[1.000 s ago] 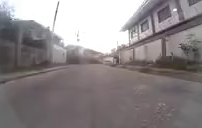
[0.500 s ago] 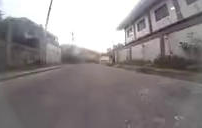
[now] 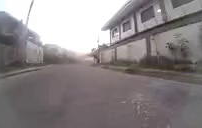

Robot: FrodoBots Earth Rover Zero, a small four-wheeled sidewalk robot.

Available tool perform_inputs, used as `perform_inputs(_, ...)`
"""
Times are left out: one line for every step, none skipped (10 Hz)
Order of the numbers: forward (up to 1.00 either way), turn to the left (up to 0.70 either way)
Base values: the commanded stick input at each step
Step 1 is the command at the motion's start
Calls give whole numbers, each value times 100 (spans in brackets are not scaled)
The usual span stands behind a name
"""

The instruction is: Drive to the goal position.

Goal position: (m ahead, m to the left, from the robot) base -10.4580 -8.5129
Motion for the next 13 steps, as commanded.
perform_inputs(100, 0)
perform_inputs(100, 0)
perform_inputs(100, 0)
perform_inputs(100, 0)
perform_inputs(100, 0)
perform_inputs(100, 0)
perform_inputs(100, 0)
perform_inputs(100, 0)
perform_inputs(100, 0)
perform_inputs(100, 0)
perform_inputs(100, 0)
perform_inputs(100, 0)
perform_inputs(100, 0)
